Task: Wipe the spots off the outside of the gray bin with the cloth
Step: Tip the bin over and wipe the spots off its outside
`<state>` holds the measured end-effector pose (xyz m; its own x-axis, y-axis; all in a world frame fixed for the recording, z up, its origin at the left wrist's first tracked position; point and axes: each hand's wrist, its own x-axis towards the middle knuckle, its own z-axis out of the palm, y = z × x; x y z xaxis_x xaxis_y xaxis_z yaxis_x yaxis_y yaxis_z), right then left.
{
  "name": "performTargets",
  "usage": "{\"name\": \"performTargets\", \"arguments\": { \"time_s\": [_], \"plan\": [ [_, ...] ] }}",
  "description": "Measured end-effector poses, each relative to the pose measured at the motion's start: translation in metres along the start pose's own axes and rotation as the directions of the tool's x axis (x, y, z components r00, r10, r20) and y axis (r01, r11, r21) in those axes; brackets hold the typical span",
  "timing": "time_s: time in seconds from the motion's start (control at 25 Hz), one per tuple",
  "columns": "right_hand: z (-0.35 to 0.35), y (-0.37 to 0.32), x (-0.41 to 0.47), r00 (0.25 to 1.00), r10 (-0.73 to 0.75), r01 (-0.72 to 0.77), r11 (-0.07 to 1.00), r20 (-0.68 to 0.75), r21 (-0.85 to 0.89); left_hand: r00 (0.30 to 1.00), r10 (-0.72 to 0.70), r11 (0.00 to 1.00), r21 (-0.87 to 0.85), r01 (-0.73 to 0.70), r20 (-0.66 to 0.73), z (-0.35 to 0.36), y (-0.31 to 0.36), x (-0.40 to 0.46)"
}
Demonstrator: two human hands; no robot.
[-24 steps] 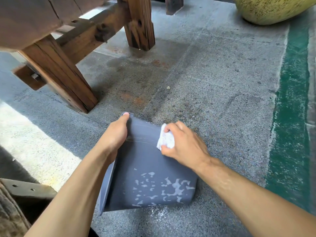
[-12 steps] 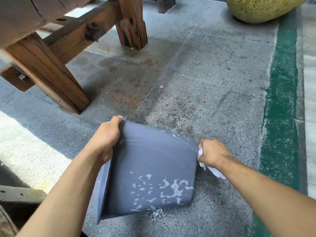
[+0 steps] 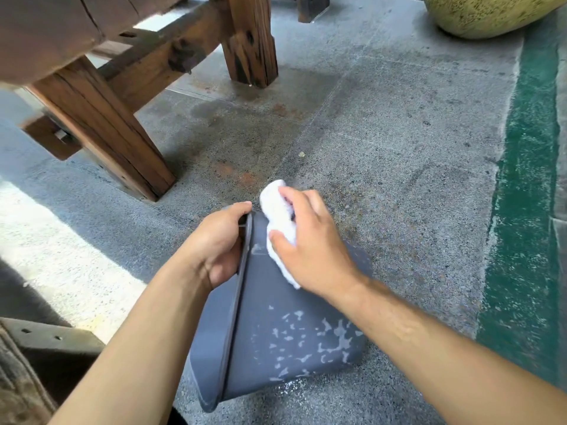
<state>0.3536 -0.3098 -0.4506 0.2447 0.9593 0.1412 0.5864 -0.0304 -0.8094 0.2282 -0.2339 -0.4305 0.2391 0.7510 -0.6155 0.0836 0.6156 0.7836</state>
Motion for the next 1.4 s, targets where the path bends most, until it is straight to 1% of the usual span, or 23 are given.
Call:
{"name": "performTargets", "arguments": {
  "time_s": [0.12, 0.24, 0.28, 0.44, 0.56, 0.64, 0.68, 0.76, 0.84, 0.96, 1.04, 1.12, 1.2, 1.28, 1.32, 1.4],
  "plan": [
    [0.019, -0.005, -0.007, 0.997, -0.062, 0.066, 0.996, -0.053, 0.061, 1.0, -0.003, 0.999, -0.04, 0.004, 0.03, -0.001, 0.0, -0.005],
    [0.027, -0.005, -0.018, 0.993, -0.109, 0.101, 0.98, 0.037, 0.173, 0.998, -0.052, 0.992, -0.112, 0.055, 0.032, -0.009, 0.0, -0.009],
    [0.028, -0.004, -0.021, 0.99, -0.125, 0.112, 0.977, 0.061, 0.181, 0.997, -0.067, 0.99, -0.123, 0.07, 0.03, -0.011, 0.0, -0.01],
    [0.028, 0.002, -0.024, 0.981, -0.184, 0.18, 0.981, 0.053, 0.079, 0.997, -0.073, 0.995, -0.074, 0.073, 0.001, -0.009, 0.0, -0.007],
    [0.024, 0.005, -0.021, 0.986, -0.152, 0.149, 0.988, 0.072, 0.038, 0.998, -0.06, 0.998, -0.018, 0.06, -0.013, -0.007, 0.0, -0.007],
    [0.019, 0.011, -0.02, 0.992, -0.097, 0.097, 0.995, 0.077, 0.0, 0.997, -0.058, 0.998, 0.014, 0.059, -0.041, -0.006, -0.002, -0.007],
    [0.016, 0.017, -0.019, 0.996, -0.04, 0.042, 0.999, 0.084, -0.023, 0.997, -0.06, 0.998, 0.012, 0.061, -0.058, -0.006, -0.003, -0.007],
    [0.008, 0.032, -0.016, 0.984, 0.126, -0.113, 0.988, 0.127, -0.105, 0.993, -0.064, 0.998, -0.01, 0.063, -0.1, -0.008, -0.001, -0.01],
    [-0.002, 0.054, -0.014, 0.942, 0.278, -0.229, 0.941, 0.186, -0.247, 0.986, -0.086, 0.996, -0.008, 0.086, -0.143, -0.013, 0.003, -0.01],
    [-0.019, 0.09, -0.016, 0.864, 0.44, -0.318, 0.853, 0.244, -0.413, 0.979, -0.109, 0.994, -0.002, 0.111, -0.172, -0.02, 0.005, -0.012],
    [-0.031, 0.106, -0.018, 0.83, 0.518, -0.363, 0.785, 0.209, -0.502, 0.974, -0.125, 0.992, 0.006, 0.129, -0.19, -0.022, 0.004, -0.011],
    [-0.044, 0.112, -0.012, 0.811, 0.572, -0.448, 0.741, 0.122, -0.499, 0.974, -0.17, 0.985, -0.006, 0.171, -0.147, -0.02, 0.002, -0.012],
    [-0.055, 0.107, -0.001, 0.831, 0.556, -0.504, 0.756, 0.005, -0.417, 0.977, -0.203, 0.979, -0.032, 0.201, -0.065, -0.019, 0.0, -0.011],
    [-0.063, 0.094, 0.009, 0.882, 0.454, -0.471, 0.832, -0.131, -0.293, 0.976, -0.219, 0.973, -0.071, 0.218, -0.011, -0.018, 0.001, -0.012],
    [-0.065, 0.085, 0.011, 0.91, 0.372, -0.409, 0.879, -0.184, -0.245, 0.978, -0.208, 0.973, -0.096, 0.209, 0.022, -0.016, 0.002, -0.014],
    [-0.062, 0.06, 0.009, 0.954, 0.184, -0.231, 0.955, -0.235, -0.187, 0.982, -0.176, 0.972, -0.144, 0.184, 0.065, -0.013, 0.003, -0.017]
  ]
}}
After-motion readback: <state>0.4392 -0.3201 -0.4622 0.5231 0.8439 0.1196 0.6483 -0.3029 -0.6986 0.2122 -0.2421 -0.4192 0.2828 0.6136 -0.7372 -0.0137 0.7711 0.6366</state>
